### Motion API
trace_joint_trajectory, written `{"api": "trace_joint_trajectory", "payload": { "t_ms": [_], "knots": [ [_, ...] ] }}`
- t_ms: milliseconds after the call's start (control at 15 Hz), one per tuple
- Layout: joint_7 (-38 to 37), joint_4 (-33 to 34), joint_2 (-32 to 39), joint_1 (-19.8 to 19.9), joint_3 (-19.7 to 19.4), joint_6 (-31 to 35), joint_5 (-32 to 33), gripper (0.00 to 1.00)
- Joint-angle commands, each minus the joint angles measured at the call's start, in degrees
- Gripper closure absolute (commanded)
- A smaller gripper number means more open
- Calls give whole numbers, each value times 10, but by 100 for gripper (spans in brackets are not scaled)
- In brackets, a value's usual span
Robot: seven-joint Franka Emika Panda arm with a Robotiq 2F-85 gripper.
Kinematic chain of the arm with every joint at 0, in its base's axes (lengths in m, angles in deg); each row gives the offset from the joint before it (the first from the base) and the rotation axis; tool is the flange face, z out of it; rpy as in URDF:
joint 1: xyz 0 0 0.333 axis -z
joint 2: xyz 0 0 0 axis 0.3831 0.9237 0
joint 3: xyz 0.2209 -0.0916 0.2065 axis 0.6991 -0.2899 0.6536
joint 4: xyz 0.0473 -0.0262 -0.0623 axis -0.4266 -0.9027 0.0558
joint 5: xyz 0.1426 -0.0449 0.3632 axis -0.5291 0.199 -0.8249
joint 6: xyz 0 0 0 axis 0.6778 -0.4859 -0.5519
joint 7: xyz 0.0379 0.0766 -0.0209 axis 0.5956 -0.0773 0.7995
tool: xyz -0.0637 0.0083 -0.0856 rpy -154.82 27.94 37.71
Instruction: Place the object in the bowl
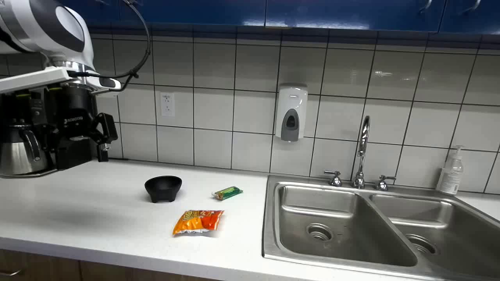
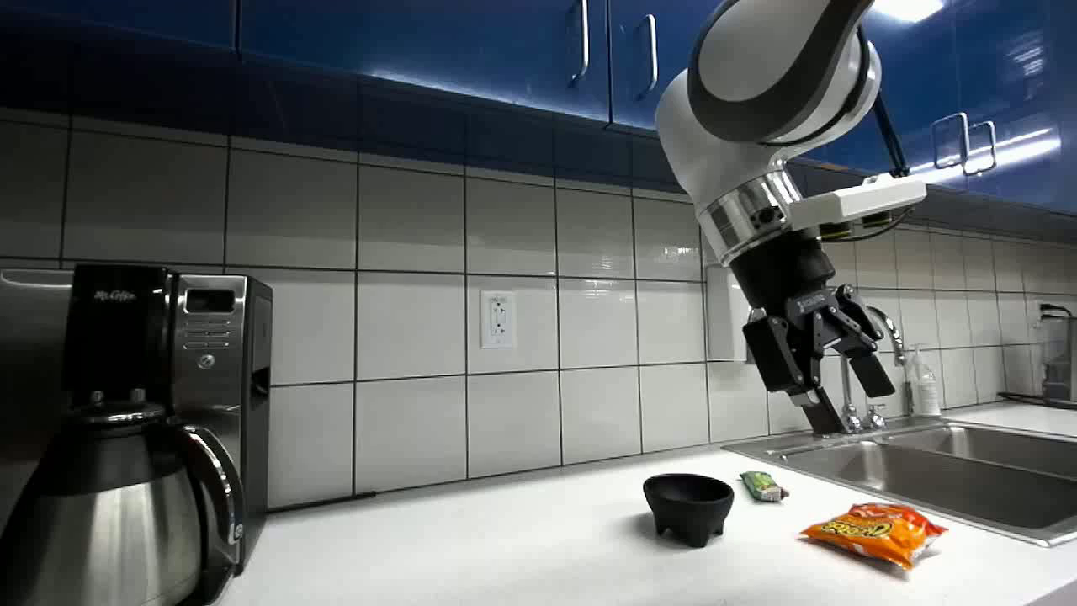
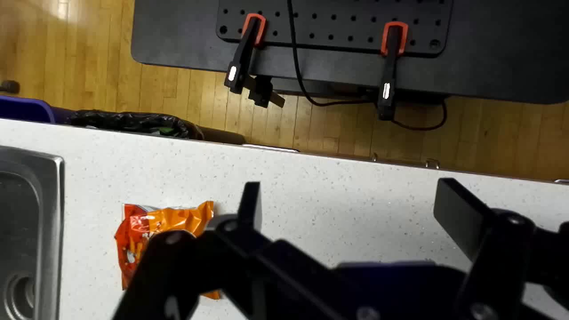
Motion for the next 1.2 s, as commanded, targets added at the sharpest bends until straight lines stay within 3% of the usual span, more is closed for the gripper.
{"api": "trace_joint_trajectory", "payload": {
  "t_ms": [0, 733, 1133],
  "knots": [
    [-5, 1, 2, -13, -13, -2, 5, 0],
    [-14, 1, 7, -10, -14, 5, 2, 0],
    [-51, 9, 46, 13, -43, 49, -1, 0]
  ]
}}
